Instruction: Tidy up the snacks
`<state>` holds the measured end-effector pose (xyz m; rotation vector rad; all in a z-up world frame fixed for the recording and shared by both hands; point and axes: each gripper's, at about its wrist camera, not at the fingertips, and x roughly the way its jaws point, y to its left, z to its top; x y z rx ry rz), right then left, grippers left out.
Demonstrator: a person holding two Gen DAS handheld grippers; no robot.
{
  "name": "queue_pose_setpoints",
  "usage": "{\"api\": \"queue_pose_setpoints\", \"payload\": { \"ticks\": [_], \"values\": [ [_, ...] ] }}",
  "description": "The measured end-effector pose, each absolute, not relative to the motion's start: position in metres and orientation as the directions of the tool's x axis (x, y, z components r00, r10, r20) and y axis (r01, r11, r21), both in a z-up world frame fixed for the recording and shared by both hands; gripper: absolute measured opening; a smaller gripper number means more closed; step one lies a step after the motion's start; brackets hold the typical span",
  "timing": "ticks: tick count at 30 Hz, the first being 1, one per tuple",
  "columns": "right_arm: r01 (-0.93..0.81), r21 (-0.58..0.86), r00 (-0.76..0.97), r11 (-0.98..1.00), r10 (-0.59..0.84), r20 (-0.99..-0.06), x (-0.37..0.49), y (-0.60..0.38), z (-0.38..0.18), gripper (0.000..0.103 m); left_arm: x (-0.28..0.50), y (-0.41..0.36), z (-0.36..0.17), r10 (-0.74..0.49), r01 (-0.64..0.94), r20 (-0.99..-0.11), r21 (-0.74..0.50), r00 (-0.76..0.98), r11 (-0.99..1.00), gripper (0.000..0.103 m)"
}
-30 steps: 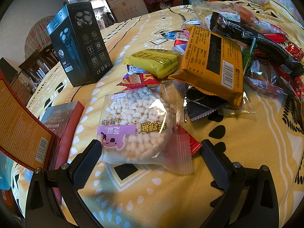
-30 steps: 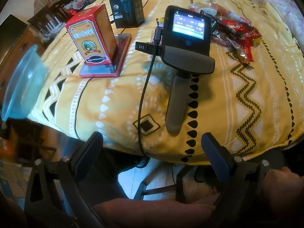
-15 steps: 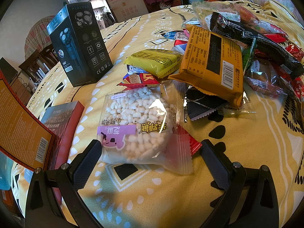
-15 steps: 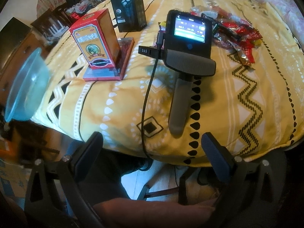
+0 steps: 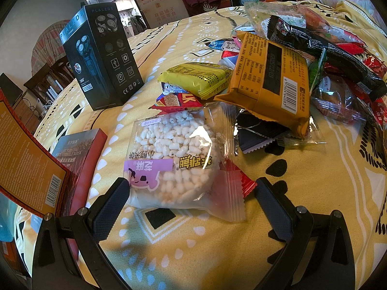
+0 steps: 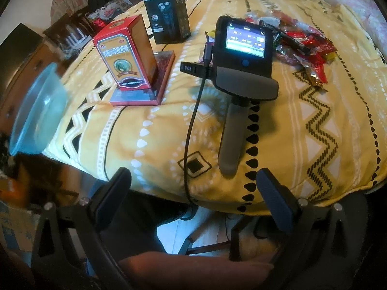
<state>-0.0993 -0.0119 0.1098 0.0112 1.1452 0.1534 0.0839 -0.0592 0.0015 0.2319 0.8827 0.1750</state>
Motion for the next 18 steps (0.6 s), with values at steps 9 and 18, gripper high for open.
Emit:
{"api": "queue_pose_setpoints", "payload": {
  "ticks": [9, 18],
  "values": [
    [-0.118, 0.093, 0.399, 0.989, 0.133, -0.907, -0.0986, -0.0125, 0.1083, 0.103, 0.0839, -0.0592, 0.0015, 0.246, -0.056, -0.742, 0.272, 0.623, 0.961, 0.103],
    [-0.109, 0.101, 0.408, 0.989, 0.137, -0.903, -0.0997, -0.0144, 0.1081, 0.103, 0.0839, -0.0592, 0.0016, 0.246, -0.056, -0.742, 0.272, 0.623, 0.961, 0.103]
  ]
}}
